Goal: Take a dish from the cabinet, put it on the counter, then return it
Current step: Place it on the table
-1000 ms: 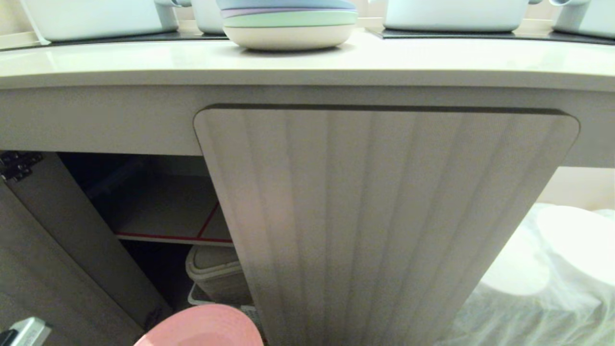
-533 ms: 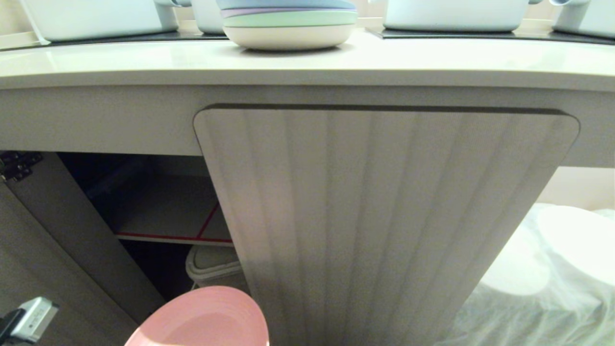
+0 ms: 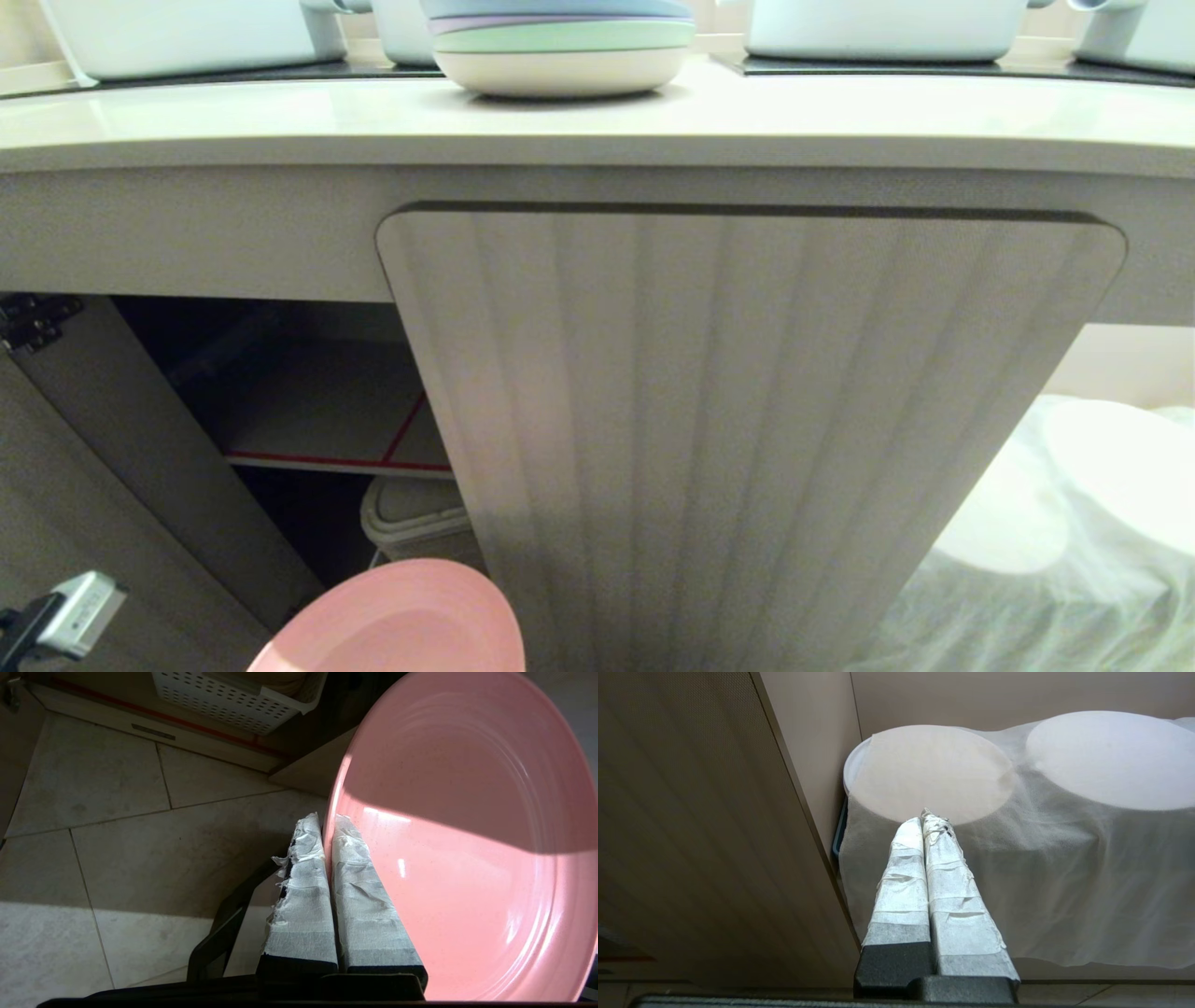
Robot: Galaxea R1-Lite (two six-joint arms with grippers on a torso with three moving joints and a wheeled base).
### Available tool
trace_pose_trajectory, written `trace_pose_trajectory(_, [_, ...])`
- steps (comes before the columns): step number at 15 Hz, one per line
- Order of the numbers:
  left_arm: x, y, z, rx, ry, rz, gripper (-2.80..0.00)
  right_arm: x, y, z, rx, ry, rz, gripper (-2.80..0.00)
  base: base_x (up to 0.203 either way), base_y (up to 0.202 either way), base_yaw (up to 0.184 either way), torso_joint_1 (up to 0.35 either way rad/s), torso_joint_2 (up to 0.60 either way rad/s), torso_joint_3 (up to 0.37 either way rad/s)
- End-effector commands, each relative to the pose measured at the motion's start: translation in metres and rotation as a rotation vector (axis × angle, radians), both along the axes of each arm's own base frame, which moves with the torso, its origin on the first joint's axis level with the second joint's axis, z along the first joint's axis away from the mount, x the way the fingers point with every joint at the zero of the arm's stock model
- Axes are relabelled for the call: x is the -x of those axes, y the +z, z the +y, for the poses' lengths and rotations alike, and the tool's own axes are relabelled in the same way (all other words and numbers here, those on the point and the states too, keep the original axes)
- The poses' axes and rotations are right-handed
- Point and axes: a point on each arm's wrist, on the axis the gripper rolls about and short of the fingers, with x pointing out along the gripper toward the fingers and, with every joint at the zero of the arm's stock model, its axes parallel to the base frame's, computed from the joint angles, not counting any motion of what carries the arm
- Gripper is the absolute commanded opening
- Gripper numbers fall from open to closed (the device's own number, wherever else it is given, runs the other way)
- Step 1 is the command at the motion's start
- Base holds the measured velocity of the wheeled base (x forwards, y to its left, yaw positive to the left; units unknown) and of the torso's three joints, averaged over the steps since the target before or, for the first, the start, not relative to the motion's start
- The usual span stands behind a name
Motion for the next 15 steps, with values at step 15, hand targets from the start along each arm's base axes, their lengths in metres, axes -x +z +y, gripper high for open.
trace_pose_trajectory(15, [-0.0030,-0.0013,-0.0005,0.001,-0.001,0.023,-2.80,0.0000,0.0001,0.0000,0.000,0.001,-0.001,-2.80,0.000,0.000,0.000,0.146,-0.41,-0.265])
